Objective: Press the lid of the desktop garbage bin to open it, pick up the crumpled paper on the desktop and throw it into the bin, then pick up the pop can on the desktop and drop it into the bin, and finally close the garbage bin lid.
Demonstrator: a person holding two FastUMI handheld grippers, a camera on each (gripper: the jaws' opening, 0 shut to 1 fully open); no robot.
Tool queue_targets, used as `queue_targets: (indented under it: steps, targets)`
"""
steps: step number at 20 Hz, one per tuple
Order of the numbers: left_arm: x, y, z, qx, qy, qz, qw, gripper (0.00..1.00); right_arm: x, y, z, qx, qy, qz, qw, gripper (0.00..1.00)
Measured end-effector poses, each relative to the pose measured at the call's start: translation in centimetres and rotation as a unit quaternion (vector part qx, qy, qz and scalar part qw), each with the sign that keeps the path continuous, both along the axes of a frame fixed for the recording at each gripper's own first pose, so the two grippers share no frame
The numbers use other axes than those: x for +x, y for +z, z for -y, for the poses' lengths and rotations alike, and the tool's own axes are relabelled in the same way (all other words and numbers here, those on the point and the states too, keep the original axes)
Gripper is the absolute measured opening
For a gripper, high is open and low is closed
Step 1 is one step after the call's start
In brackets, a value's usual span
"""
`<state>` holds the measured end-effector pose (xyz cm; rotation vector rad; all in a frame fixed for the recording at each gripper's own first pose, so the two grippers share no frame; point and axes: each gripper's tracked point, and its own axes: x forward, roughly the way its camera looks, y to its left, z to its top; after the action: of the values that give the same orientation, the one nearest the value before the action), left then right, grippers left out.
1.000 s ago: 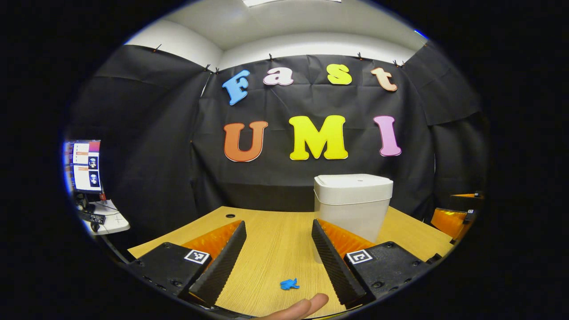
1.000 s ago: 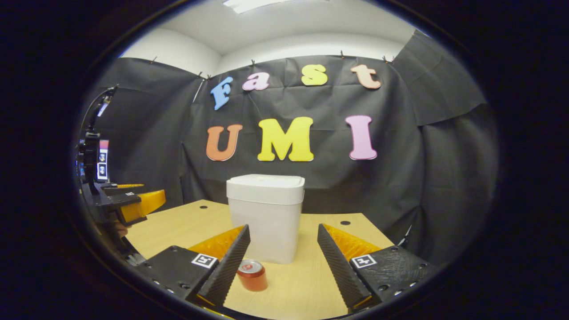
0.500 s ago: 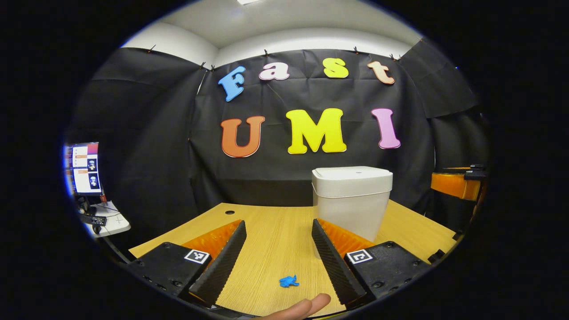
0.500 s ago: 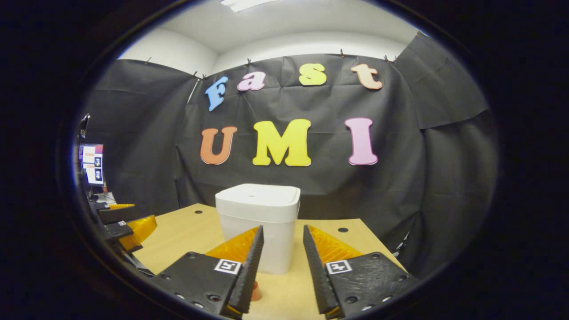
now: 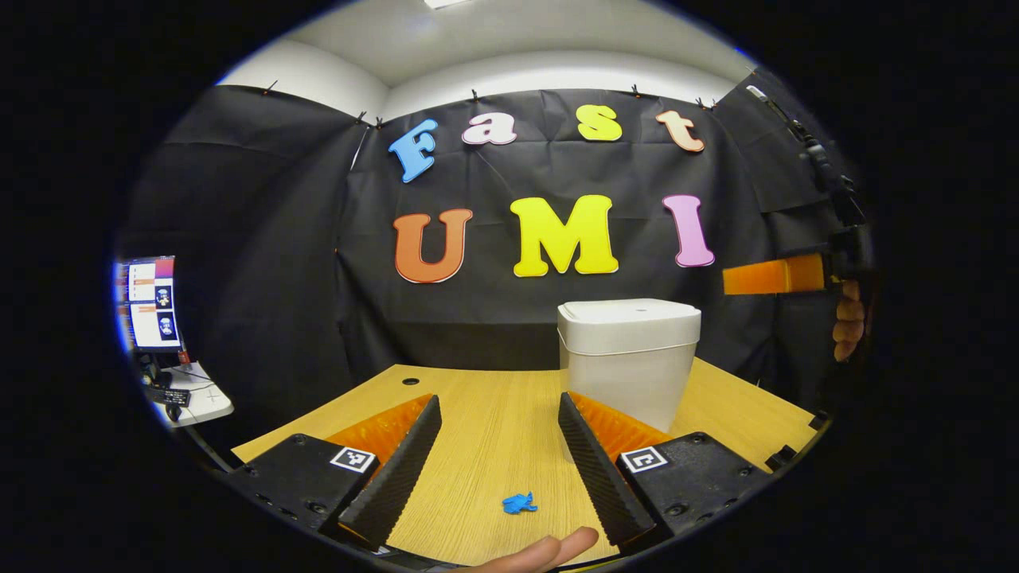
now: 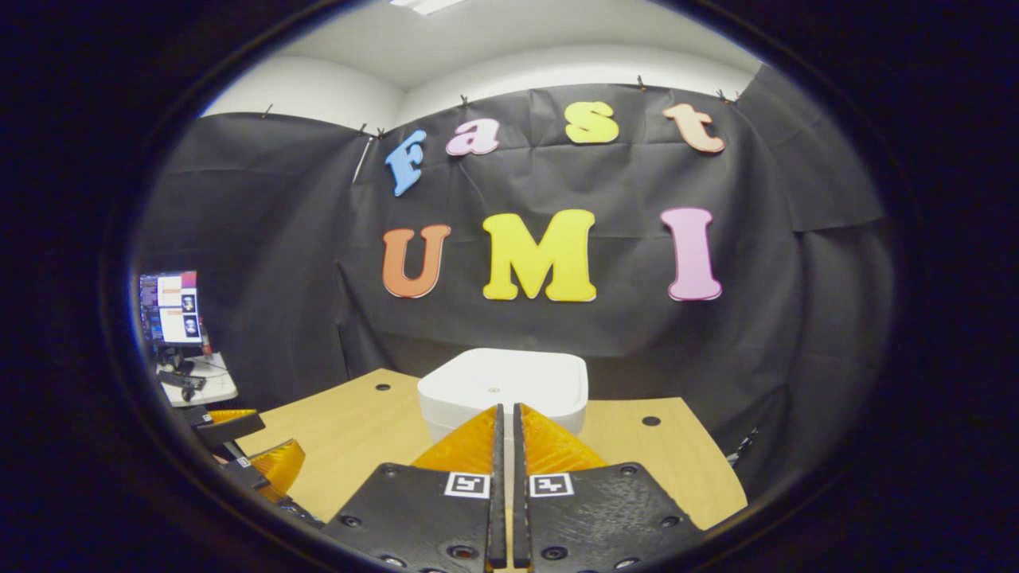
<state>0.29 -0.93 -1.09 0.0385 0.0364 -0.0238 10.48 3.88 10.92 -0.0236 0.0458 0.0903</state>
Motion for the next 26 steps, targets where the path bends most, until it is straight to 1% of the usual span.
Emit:
queue_targets:
  steps: [3,7,10,11,14,18,21,22,26]
  targets:
    - [-0.1,0.3,-0.4,-0.005,0.002,0.003,1.000,0.96,3.3,0.0,-2.1,-0.007,0.009,-0.024,1.000,0.04]
    - [-0.1,0.3,-0.9,-0.007,0.002,0.002,1.000,0.96,7.0,0.0,-2.6,-0.020,-0.020,-0.049,0.998,0.01]
    - [0.0,0.4,-1.2,-0.010,0.003,0.005,1.000,0.96,8.4,-0.8,-2.3,-0.010,-0.038,-0.071,0.997,0.01]
    - [0.1,0.5,-1.5,-0.010,0.006,0.004,1.000,0.96,8.8,-1.1,-1.9,-0.009,-0.048,-0.077,0.996,0.01]
    - [0.4,0.1,-2.0,-0.015,0.013,-0.002,1.000,0.96,9.6,-2.2,-1.9,-0.016,-0.053,-0.093,0.994,0.01]
    - [0.5,0.0,-2.3,-0.019,0.018,-0.007,1.000,0.96,10.0,-4.1,-2.1,-0.016,-0.047,-0.114,0.992,0.01]
    - [0.6,0.0,-2.4,-0.022,0.020,-0.005,1.000,0.96,9.8,-4.0,-2.2,-0.052,-0.047,-0.109,0.992,0.01]
    - [0.6,0.0,-2.4,-0.023,0.020,-0.005,1.000,0.96,9.8,-4.2,-2.1,-0.057,-0.050,-0.114,0.991,0.01]
    - [0.6,0.0,-2.5,-0.021,0.021,-0.005,1.000,0.96,9.7,-4.4,-2.0,-0.022,-0.053,-0.121,0.991,0.02]
